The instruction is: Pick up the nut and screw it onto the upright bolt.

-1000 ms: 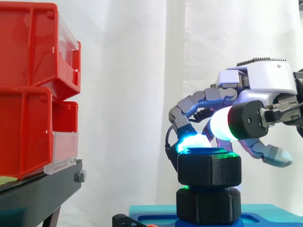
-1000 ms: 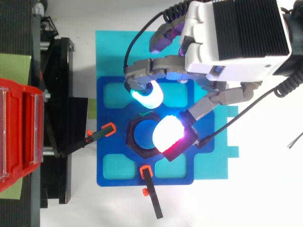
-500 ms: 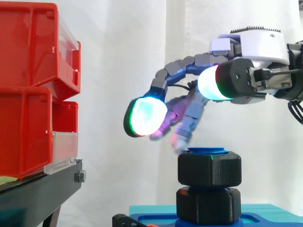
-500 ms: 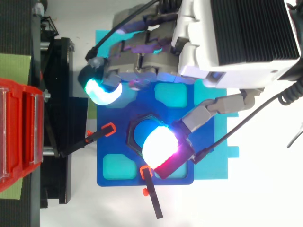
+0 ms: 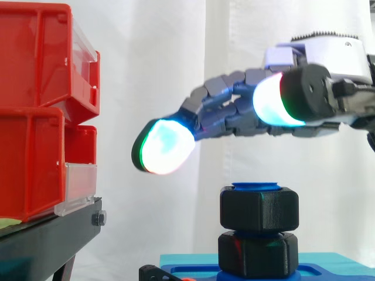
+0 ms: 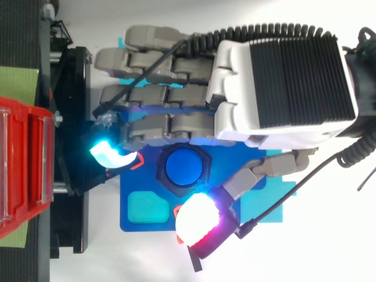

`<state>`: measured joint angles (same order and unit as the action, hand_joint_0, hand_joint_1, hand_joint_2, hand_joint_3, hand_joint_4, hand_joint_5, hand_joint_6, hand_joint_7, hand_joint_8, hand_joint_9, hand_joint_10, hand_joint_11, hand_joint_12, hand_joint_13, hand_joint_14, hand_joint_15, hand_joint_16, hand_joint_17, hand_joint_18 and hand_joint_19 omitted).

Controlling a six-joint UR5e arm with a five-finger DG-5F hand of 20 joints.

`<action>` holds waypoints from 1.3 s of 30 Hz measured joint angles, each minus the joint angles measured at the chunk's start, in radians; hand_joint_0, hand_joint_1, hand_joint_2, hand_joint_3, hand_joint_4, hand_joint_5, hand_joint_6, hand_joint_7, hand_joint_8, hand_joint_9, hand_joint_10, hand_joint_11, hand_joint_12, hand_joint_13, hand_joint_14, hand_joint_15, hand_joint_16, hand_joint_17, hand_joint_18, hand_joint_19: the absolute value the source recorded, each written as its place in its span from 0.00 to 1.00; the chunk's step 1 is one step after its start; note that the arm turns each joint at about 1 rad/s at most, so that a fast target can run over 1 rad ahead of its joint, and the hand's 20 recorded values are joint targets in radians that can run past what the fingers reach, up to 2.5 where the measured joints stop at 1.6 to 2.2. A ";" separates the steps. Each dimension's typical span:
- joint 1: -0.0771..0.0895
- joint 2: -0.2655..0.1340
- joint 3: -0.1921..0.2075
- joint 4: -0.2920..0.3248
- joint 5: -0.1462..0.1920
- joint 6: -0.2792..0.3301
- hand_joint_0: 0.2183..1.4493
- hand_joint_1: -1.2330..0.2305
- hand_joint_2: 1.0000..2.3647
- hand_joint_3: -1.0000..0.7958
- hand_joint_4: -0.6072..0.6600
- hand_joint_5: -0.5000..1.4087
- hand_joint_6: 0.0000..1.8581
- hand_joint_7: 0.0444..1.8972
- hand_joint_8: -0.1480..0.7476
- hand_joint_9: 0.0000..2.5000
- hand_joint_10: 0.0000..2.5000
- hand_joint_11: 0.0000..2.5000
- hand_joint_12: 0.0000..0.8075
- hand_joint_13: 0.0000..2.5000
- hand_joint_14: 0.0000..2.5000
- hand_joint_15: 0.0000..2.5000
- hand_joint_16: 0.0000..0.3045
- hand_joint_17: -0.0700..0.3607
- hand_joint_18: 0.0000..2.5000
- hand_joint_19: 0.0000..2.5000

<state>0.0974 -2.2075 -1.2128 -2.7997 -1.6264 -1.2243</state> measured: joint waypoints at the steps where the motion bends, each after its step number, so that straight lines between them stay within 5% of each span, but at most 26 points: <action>1: 0.002 0.000 -0.007 0.001 0.002 0.000 0.15 0.64 0.00 0.28 0.57 0.17 0.27 0.26 0.31 0.08 0.00 0.00 0.40 0.00 0.00 0.00 0.16 0.42 0.00 0.00; 11: 0.008 0.000 -0.034 0.013 0.016 0.000 0.16 0.64 0.00 0.28 0.59 0.18 0.27 0.28 0.33 0.11 0.00 0.00 0.39 0.00 0.00 0.00 0.16 0.41 0.00 0.00; 24: -0.004 0.000 -0.035 -0.007 0.010 0.000 0.18 0.61 0.00 0.28 0.68 0.24 0.27 0.48 0.41 0.27 0.00 0.00 0.35 0.09 0.00 0.00 0.12 0.35 0.00 0.00; 39: -0.020 0.000 -0.035 -0.003 0.003 0.000 0.21 0.59 0.00 0.28 0.59 0.29 0.27 0.67 0.47 0.45 0.00 0.00 0.31 0.23 0.00 0.00 0.09 0.30 0.07 0.00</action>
<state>0.0778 -2.2074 -1.2476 -2.8025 -1.6231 -1.2241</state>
